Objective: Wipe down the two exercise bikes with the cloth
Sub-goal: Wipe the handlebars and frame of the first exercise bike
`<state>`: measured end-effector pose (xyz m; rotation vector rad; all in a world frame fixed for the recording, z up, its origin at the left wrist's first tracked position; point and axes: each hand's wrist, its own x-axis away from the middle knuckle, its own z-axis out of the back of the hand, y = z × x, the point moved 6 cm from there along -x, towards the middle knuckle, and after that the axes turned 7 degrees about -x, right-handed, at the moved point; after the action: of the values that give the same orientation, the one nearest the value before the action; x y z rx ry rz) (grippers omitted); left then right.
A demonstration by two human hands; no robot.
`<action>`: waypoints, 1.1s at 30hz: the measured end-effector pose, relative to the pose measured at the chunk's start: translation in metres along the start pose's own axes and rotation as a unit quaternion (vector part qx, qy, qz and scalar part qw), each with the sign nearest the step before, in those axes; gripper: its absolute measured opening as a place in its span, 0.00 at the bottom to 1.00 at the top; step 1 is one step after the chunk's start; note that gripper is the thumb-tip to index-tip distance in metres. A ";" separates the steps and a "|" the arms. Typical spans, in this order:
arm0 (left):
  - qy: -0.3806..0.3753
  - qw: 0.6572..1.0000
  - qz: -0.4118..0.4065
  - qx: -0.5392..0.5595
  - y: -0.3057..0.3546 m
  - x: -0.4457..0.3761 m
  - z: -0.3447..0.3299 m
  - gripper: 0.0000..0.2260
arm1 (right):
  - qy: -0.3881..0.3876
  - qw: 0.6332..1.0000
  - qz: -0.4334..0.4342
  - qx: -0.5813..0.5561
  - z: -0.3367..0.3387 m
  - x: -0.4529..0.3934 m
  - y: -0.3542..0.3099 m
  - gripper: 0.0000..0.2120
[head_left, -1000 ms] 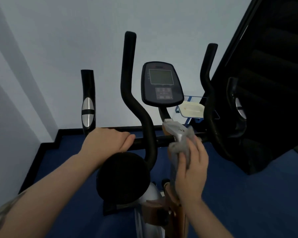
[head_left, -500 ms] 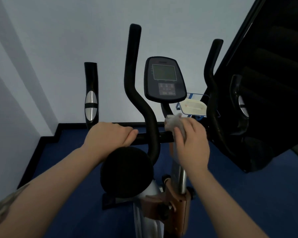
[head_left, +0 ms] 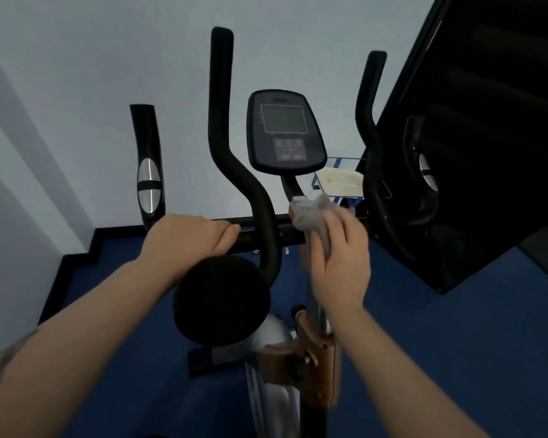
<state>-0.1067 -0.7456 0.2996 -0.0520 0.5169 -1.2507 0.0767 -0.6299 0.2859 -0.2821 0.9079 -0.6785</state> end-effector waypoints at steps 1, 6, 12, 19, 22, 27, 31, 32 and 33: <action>0.002 1.000 -0.007 -0.011 0.001 0.000 0.001 0.15 | 0.035 0.999 -0.001 -0.027 0.004 0.016 0.000 0.16; 0.012 1.000 0.002 -0.003 0.001 0.001 0.001 0.18 | -0.086 0.996 -0.019 0.024 -0.011 -0.040 0.004 0.11; -0.008 1.000 0.012 0.013 -0.004 0.000 -0.003 0.21 | -0.261 0.958 -0.105 0.052 -0.030 -0.079 0.007 0.13; 0.030 0.999 0.027 0.023 -0.001 0.001 0.000 0.26 | -0.304 0.928 0.015 0.214 -0.044 -0.077 -0.004 0.17; 0.021 0.999 0.028 0.035 -0.002 0.000 0.001 0.21 | -0.474 0.827 -0.077 0.293 -0.082 -0.098 -0.003 0.21; 0.047 0.999 0.010 0.002 -0.003 -0.001 0.004 0.20 | -0.353 0.910 0.009 0.215 -0.061 -0.076 -0.005 0.19; 0.064 0.998 -0.023 0.004 0.001 -0.002 0.002 0.17 | -0.299 0.951 -0.073 0.014 -0.035 -0.081 0.021 0.15; 0.066 0.997 -0.025 0.010 0.001 -0.002 0.002 0.17 | -0.344 0.931 -0.120 0.026 -0.046 -0.090 0.028 0.15; 0.066 0.998 -0.022 0.011 0.000 -0.002 0.003 0.17 | -0.387 0.908 -0.155 0.039 -0.057 -0.097 0.030 0.16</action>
<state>-0.1055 -0.7442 0.3030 0.0386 0.6187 -1.3091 0.0024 -0.5414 0.2982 -0.5804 0.0704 -0.8029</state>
